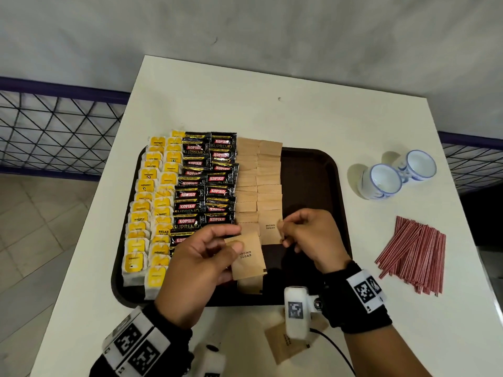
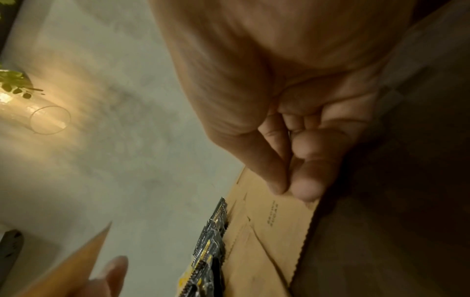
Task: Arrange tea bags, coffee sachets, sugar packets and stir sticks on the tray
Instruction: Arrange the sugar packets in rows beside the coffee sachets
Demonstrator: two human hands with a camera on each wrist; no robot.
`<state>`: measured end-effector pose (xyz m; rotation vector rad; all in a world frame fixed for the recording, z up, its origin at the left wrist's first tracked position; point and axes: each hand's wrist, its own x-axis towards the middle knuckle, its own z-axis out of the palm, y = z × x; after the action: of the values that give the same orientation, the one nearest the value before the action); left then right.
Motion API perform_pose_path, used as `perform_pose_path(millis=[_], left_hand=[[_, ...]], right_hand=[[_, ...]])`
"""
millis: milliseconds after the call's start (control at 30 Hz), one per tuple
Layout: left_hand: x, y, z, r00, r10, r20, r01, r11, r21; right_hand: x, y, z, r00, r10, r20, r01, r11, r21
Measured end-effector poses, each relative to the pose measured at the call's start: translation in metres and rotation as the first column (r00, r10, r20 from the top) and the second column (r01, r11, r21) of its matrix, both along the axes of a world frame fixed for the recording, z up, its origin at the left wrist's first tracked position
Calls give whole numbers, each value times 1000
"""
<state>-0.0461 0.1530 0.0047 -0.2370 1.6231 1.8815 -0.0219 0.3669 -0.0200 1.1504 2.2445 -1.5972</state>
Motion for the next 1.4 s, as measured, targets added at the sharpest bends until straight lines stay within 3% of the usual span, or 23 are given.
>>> perform_pose_path(millis=[200,333,400,533,733,1133,1267,1400], left_hand=[[0,3,0,1000,-10,-14,9,999,-36],[2,5,-3,990,-67,-126,53,992,-114],[5,8,-3,983,-92,-160,71,989,-130],[12,13,-1,977,-119,-175,94,985,-148],[19,-1,-3,965,-188,-182,142,961,-239],[57,-35,-16,942,-297,-154,230,908,-349],[70,-43,-15,848,-480,-226,328,810,-487],[92,-47,-12,629,-713,-311,429,652,-626]], right_hand=[[8,-2,15,996,16,-88,-10,998,68],[22,-6,38,979,100,-175,-148,947,-286],[29,-9,42,968,176,-181,-231,906,-355],[37,-15,38,952,248,-178,-292,910,-296],[42,5,21,989,123,-86,-138,971,-193],[18,2,3,997,77,-18,-78,996,-51],[35,7,14,997,77,-26,-73,988,140],[93,15,22,994,111,5,-110,971,214]])
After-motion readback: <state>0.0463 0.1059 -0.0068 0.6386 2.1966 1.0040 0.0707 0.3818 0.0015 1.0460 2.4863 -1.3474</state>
